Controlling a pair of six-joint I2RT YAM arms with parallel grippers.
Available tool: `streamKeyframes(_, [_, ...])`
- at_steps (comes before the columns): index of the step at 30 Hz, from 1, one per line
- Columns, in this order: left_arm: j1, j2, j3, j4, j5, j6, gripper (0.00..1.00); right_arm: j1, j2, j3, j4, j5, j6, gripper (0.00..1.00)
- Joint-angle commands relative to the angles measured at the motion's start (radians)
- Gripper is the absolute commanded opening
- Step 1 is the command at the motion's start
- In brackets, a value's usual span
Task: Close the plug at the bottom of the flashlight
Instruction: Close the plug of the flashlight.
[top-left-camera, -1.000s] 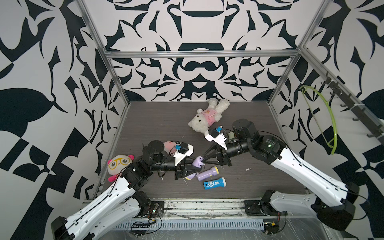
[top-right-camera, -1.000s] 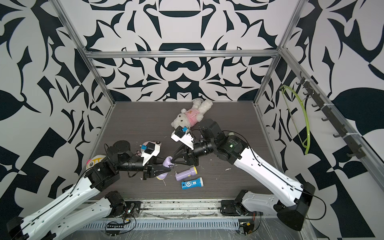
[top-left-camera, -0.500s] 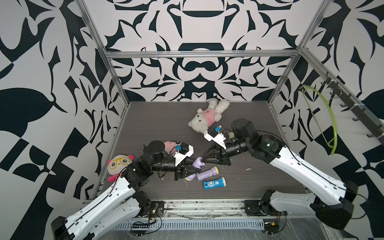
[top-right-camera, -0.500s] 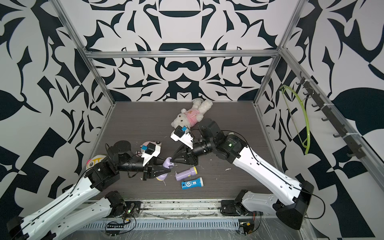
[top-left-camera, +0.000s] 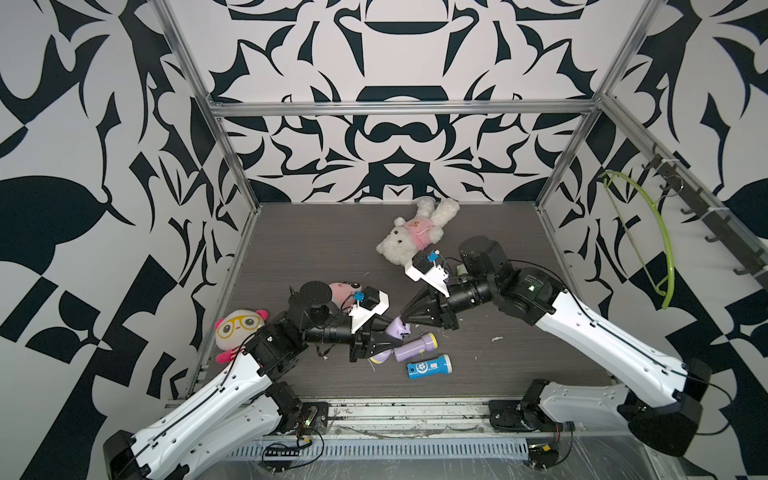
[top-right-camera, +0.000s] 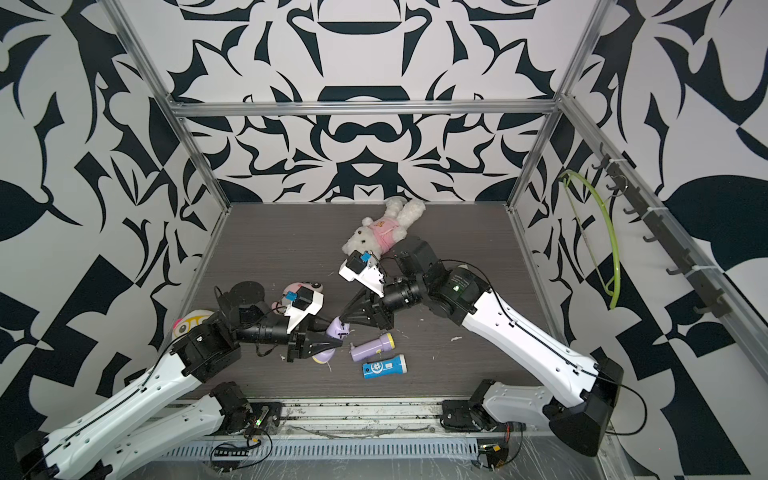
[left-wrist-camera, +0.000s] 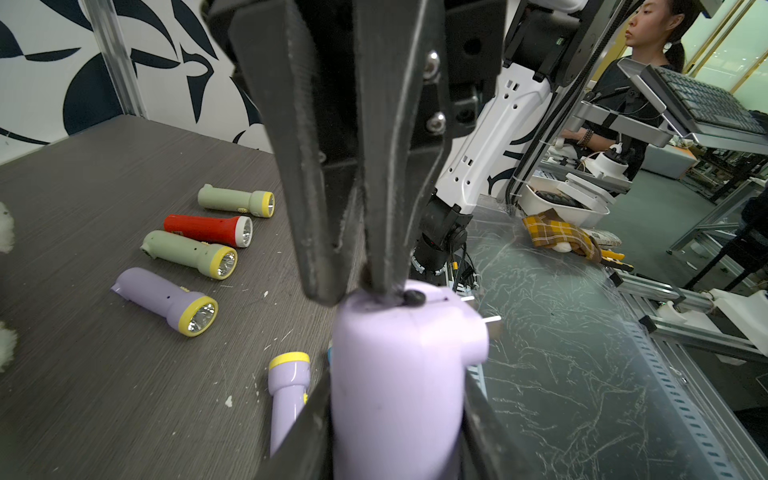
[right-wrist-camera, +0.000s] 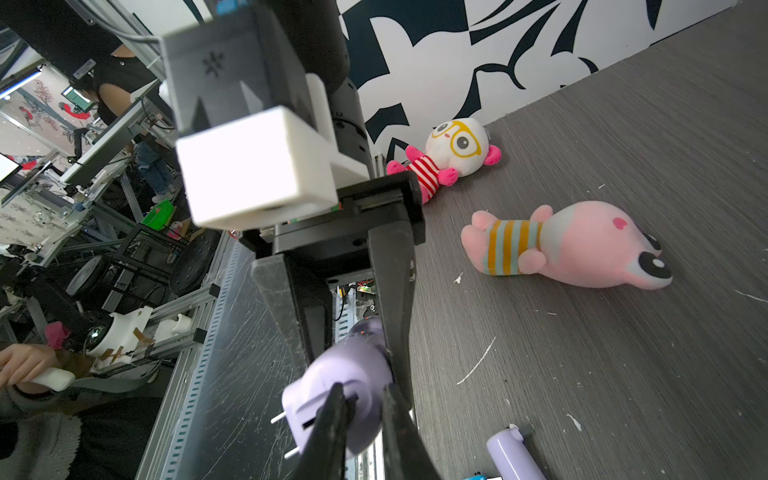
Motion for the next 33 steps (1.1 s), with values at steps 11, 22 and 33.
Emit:
streamKeyframes(11, [0.002,-0.008,0.024,0.068,-0.008,0.001,0.21,0.016,-0.025,0.084,-0.042,-0.021,-0.023,0.34])
streamKeyframes(22, [0.002,-0.011,0.025,0.069,-0.006,0.002,0.22,0.017,-0.035,0.062,-0.034,-0.042,-0.018,0.36])
streamKeyframes(33, [0.002,-0.025,0.030,0.077,0.010,-0.004,0.22,0.016,-0.014,0.039,-0.022,-0.056,-0.018,0.35])
